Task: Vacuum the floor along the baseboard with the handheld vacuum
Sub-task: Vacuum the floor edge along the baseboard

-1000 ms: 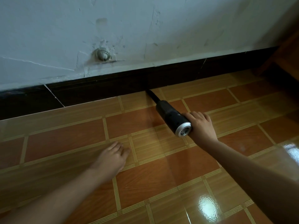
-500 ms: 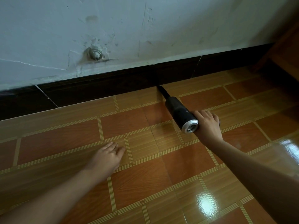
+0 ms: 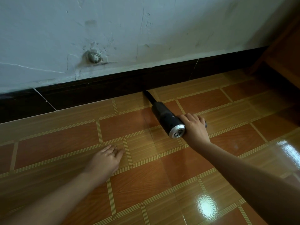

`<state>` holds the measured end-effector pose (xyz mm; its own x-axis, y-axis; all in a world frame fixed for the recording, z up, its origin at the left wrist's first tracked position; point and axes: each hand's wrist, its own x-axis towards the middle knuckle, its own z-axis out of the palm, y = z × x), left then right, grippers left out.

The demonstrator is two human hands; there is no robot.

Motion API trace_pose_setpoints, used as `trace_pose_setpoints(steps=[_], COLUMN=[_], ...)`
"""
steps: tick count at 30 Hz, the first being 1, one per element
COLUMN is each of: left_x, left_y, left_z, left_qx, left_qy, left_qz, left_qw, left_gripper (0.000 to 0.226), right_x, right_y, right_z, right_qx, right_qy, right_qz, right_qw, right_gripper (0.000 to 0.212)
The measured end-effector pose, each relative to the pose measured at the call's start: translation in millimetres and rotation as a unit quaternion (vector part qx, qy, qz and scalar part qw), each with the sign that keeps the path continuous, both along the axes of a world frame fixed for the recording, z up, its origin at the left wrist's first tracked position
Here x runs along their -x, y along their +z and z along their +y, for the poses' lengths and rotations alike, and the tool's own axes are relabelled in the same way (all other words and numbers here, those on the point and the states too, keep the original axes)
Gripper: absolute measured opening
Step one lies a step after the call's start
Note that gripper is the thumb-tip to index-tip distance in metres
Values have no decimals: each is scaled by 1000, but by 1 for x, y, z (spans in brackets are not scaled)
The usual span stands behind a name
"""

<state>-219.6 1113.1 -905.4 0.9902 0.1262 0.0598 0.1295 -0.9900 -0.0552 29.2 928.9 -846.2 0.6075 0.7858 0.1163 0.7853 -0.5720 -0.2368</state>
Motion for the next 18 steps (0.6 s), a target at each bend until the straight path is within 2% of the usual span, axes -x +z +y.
trace_pose_setpoints(steps=[18], left_x=[1], left_y=[10], left_z=[-4], left_qx=[24], left_qy=[13], left_qz=[58], left_qw=[998], left_gripper=[58], right_x=[21], right_y=[-7], right_z=[28], right_qx=[-44], right_qy=[87], right_qz=[-19], right_qw=[995], right_gripper=[41])
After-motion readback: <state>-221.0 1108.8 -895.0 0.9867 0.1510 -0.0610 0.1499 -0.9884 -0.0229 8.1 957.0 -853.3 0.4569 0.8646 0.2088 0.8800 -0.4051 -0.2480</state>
